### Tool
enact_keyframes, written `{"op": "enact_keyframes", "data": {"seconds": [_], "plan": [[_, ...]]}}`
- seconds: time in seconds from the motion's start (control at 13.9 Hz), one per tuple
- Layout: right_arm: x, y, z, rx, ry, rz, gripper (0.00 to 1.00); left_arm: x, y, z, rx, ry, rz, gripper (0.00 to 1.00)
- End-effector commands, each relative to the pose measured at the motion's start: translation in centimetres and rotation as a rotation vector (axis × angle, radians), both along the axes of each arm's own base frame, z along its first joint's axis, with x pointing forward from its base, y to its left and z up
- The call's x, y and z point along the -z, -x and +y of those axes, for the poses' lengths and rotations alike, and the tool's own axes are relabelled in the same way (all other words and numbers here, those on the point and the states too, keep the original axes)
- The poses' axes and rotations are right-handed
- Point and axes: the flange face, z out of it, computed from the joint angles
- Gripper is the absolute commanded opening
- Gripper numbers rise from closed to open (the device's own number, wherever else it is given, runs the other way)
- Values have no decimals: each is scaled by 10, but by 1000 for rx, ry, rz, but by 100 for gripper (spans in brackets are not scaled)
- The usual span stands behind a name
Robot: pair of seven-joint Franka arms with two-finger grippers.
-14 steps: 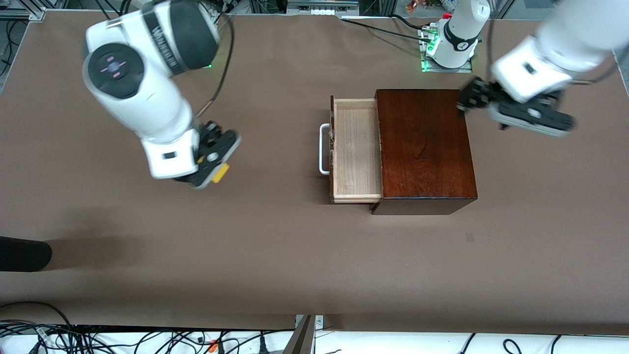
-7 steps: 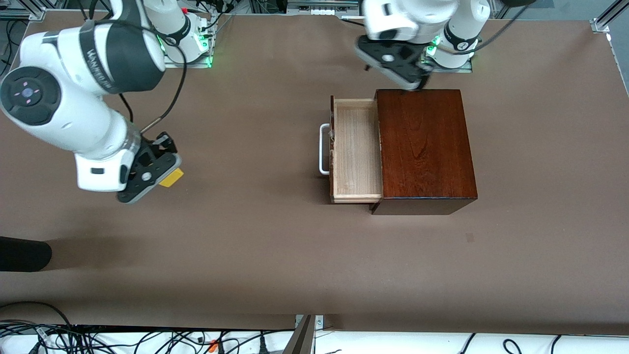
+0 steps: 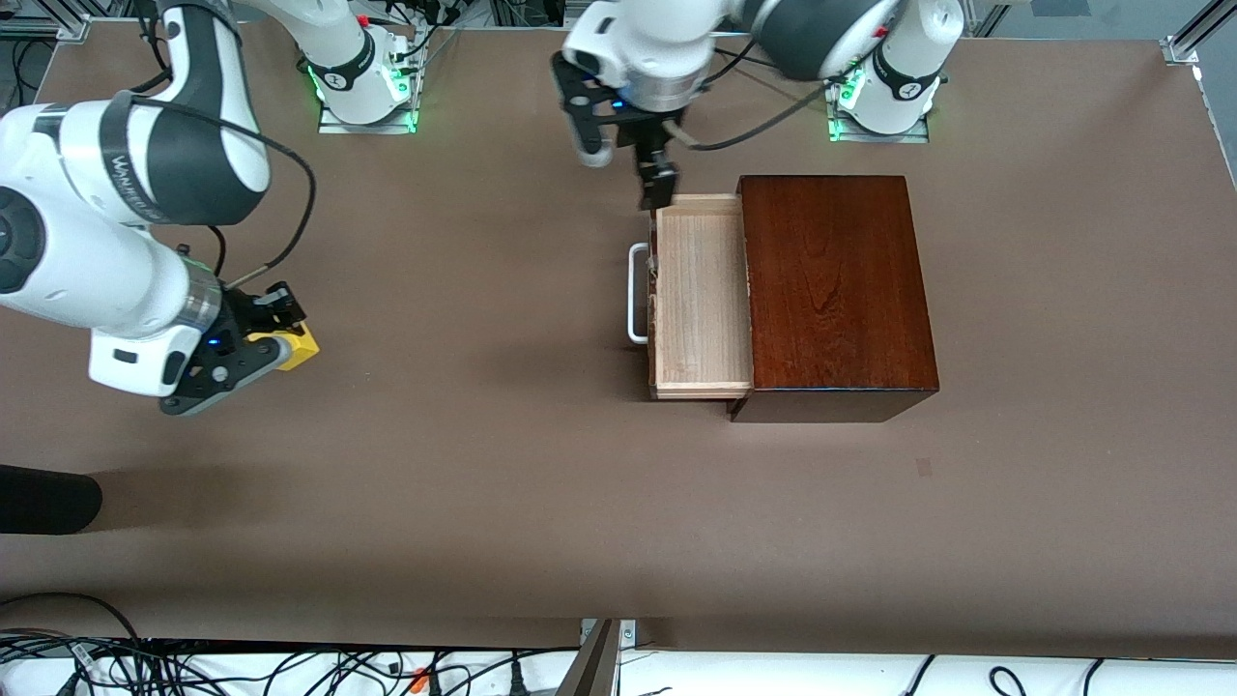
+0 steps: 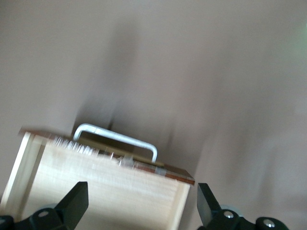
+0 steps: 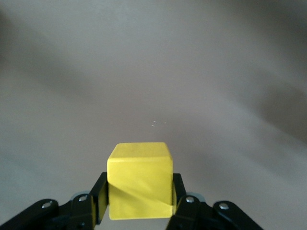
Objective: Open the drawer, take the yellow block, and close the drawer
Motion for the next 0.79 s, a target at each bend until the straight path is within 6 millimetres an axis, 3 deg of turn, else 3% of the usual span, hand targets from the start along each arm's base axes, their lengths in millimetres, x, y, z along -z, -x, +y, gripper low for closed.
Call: {"op": "enact_keyframes", "data": {"seconds": [0.0, 0.29, 0.36, 0.58, 0.72], "plan": [[9, 27, -12, 35, -59, -30, 0, 40, -22, -28, 204, -16, -34, 100], [36, 60, -32, 147, -86, -42, 0, 103, -25, -42, 368, -91, -47, 100], [50, 70, -44, 171, -95, -39, 0, 111, -26, -42, 374, -98, -38, 100], [79, 89, -55, 193, -109, -38, 0, 139, -28, -39, 369, -134, -12, 100], [102, 98, -50, 231, -105, -30, 0, 155, -28, -37, 363, -166, -11, 100]]}}
